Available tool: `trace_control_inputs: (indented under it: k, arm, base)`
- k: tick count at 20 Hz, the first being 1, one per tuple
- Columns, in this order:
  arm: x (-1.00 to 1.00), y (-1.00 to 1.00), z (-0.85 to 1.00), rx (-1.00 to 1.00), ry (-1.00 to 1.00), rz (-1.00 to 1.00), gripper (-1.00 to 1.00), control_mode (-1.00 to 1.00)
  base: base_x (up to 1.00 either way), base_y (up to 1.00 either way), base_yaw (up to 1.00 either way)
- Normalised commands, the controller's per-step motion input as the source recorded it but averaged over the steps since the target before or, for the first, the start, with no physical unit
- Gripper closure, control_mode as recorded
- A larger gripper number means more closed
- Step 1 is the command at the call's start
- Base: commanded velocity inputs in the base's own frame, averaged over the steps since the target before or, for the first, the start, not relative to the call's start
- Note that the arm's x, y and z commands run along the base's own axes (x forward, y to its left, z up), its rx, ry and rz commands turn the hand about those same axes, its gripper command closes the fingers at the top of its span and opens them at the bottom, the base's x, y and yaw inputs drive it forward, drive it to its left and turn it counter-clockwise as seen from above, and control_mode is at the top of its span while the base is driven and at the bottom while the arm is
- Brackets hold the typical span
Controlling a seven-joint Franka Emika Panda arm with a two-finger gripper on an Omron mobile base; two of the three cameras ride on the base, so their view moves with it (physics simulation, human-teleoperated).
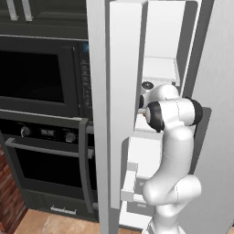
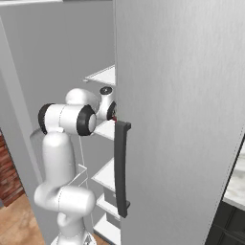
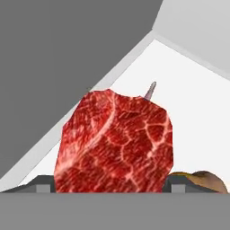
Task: Take the garlic and steak from the highest rack and move them to the second highest rack where the chicken drumstick and garlic are located, to maximize freezer space. Close the freezer door after rearranging.
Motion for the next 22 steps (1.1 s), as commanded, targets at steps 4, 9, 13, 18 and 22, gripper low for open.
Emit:
trace_control_inputs:
  k: [4, 9, 13, 18, 22]
  arm:
    - [0.18, -0.01, -0.41, -0.01, 0.07, 0.02, -1.0, -1.0]
    - [-0.02, 0.0, -0.2, 0.0, 0.0, 0.0, -1.0, -1.0]
    - [-0.33, 0.0, 0.01, 0.01, -0.06, 0.0, -1.0, -1.0]
    - [-0.6, 0.0, 0.18, 0.12, -0.08, 0.0, -1.0, -1.0]
    - [-0.81, 0.0, 0.24, 0.13, -0.17, 0.0, -1.0, -1.0]
  base:
    - [0.0, 0.0, 0.0]
    - [0.0, 0.0, 0.0]
    - [0.0, 0.0, 0.0]
    - [0.0, 0.0, 0.0]
    - [0.0, 0.0, 0.0]
